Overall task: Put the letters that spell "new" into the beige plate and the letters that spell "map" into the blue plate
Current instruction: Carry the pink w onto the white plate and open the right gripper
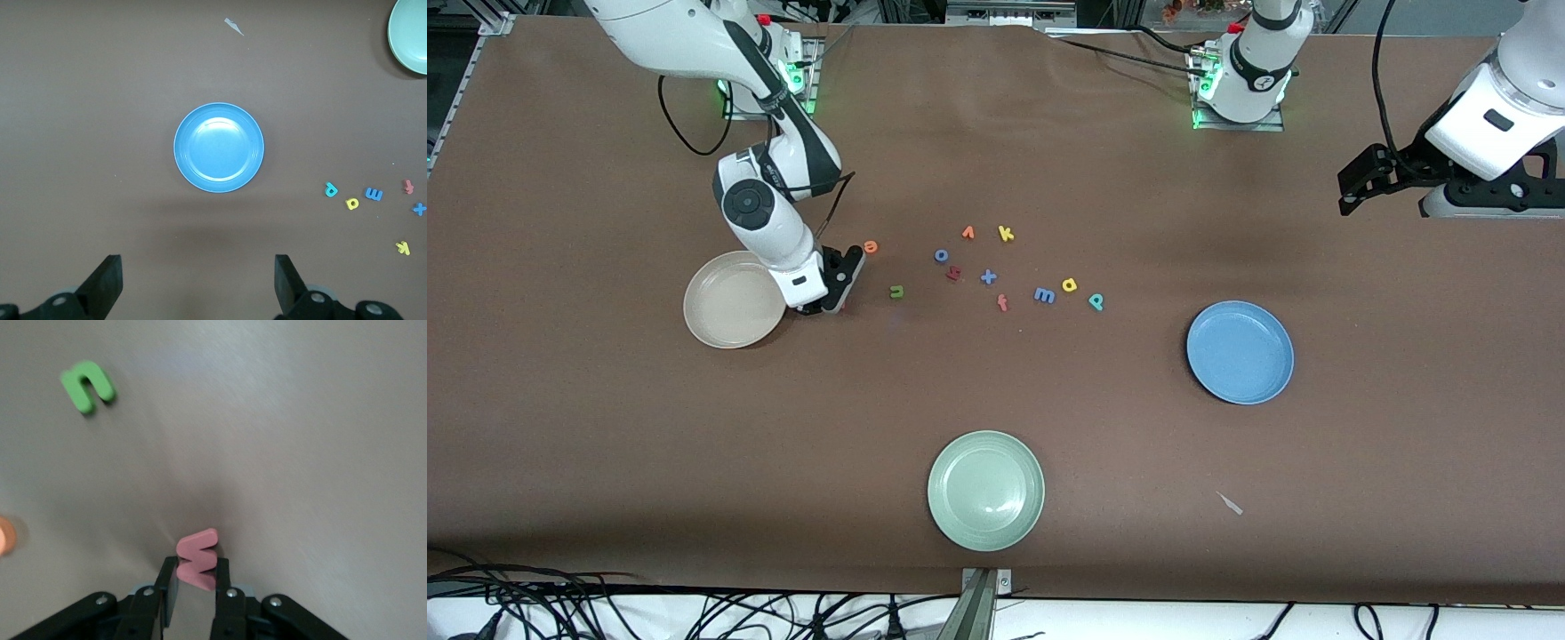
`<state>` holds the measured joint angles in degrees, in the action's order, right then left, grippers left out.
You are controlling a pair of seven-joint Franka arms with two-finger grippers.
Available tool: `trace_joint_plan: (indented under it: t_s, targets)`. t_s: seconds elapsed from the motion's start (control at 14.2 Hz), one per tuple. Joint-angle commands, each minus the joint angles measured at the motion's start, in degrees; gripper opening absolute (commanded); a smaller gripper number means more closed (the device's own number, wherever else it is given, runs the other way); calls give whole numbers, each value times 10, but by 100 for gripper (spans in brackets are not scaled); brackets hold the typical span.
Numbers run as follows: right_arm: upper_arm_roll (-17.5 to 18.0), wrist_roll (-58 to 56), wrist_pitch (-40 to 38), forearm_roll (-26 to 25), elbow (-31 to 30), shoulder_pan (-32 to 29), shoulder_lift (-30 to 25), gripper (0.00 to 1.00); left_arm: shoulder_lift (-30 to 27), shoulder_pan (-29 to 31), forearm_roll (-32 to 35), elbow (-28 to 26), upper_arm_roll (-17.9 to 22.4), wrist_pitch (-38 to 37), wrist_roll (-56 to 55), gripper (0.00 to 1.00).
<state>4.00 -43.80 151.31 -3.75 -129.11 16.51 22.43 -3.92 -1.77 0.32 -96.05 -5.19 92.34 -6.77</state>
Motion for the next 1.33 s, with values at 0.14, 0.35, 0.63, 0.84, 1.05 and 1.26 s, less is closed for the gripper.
trace_joint_plan:
  t_s: [0.14, 0.35, 0.63, 0.84, 1.05, 1.26]
  targets:
    - [-59, -4, -236, -6, 85, -4, -53, 0, 3, -3, 20, 11, -2, -9, 3, 100]
    - [-106, -5, -251, -5, 80, -4, -46, 0, 3, -3, 20, 11, -2, -9, 3, 100]
    - [-137, 4, -251, 2, 77, -5, -27, 100, 3, -3, 20, 11, -1, -9, 3, 100]
    - [-120, 98, -283, 2, 78, -2, -55, 100, 4, -5, 19, 11, -5, -11, 3, 100]
    - [-66, 249, -290, 4, 62, -2, -78, 100, 22, -5, 20, 11, -31, -43, 0, 100]
    - [4, 415, -236, 10, 19, -2, -106, 100, 68, -7, 18, 11, -67, -44, 0, 100]
